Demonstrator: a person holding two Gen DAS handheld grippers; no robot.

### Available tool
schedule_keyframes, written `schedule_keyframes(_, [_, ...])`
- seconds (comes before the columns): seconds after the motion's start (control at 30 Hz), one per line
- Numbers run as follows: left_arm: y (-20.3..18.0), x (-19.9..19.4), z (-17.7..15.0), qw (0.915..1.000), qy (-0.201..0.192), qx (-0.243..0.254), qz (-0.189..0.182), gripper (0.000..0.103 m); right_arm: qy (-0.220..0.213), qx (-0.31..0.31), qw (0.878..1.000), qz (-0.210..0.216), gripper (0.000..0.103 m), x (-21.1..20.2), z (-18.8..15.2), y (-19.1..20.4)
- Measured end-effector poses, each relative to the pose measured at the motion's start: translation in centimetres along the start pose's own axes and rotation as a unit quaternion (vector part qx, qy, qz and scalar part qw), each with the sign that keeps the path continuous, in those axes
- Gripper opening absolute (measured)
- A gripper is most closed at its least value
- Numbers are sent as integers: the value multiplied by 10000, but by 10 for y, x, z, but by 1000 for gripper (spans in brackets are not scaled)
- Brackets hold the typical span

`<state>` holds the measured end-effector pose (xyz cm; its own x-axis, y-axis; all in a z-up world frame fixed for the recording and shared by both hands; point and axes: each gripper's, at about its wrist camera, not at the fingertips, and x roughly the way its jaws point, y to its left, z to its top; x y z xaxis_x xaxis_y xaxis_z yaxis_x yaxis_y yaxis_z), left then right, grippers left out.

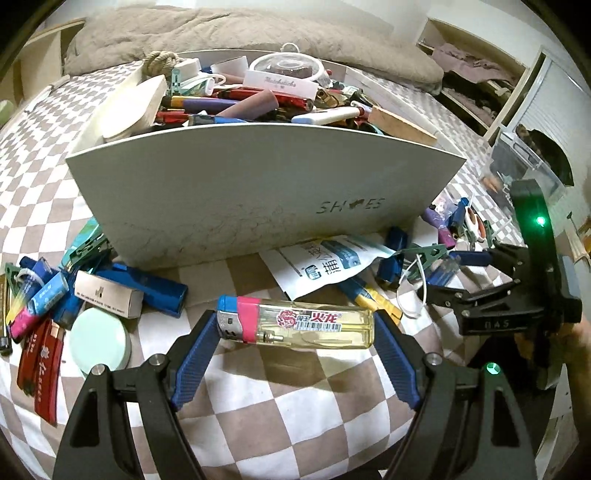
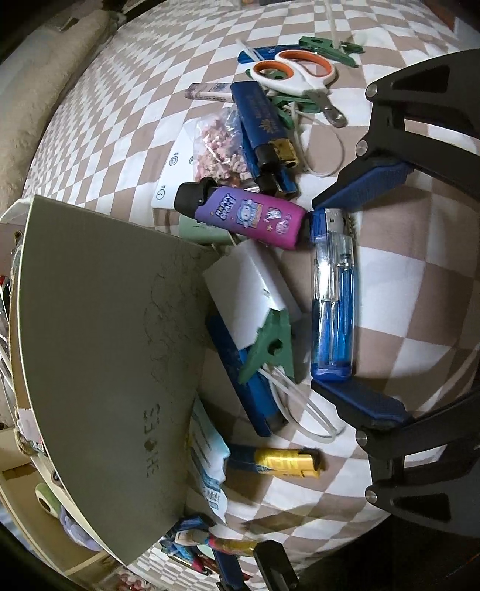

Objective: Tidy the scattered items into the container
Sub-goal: 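Carry yellow lighter and blue lighter up over the white box with both tools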

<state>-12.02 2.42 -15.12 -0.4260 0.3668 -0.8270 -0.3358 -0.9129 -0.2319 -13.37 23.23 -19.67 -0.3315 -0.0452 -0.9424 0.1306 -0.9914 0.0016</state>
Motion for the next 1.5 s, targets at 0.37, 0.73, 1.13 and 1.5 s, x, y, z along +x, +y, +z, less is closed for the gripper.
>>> schedule_keyframes(0.37, [-2,-4,-3,9998,-148,-52,82,83,-205,312,9991,214,87,-18,-19,7])
schedule_keyframes(0.73, [-1,-23,5,9987,-501,-46,99,83,-943,738,9918,445,87,-53,-48,-1])
schedule_keyframes(1.13, [3,-59,46,9940,-1086,-53,114,83,-1591,642,9835,568,87,-100,-19,8])
schedule_keyframes(1.5, [-25,-70,95,9896,-1417,233,48,83,-1962,249,9788,535,87,-124,30,3])
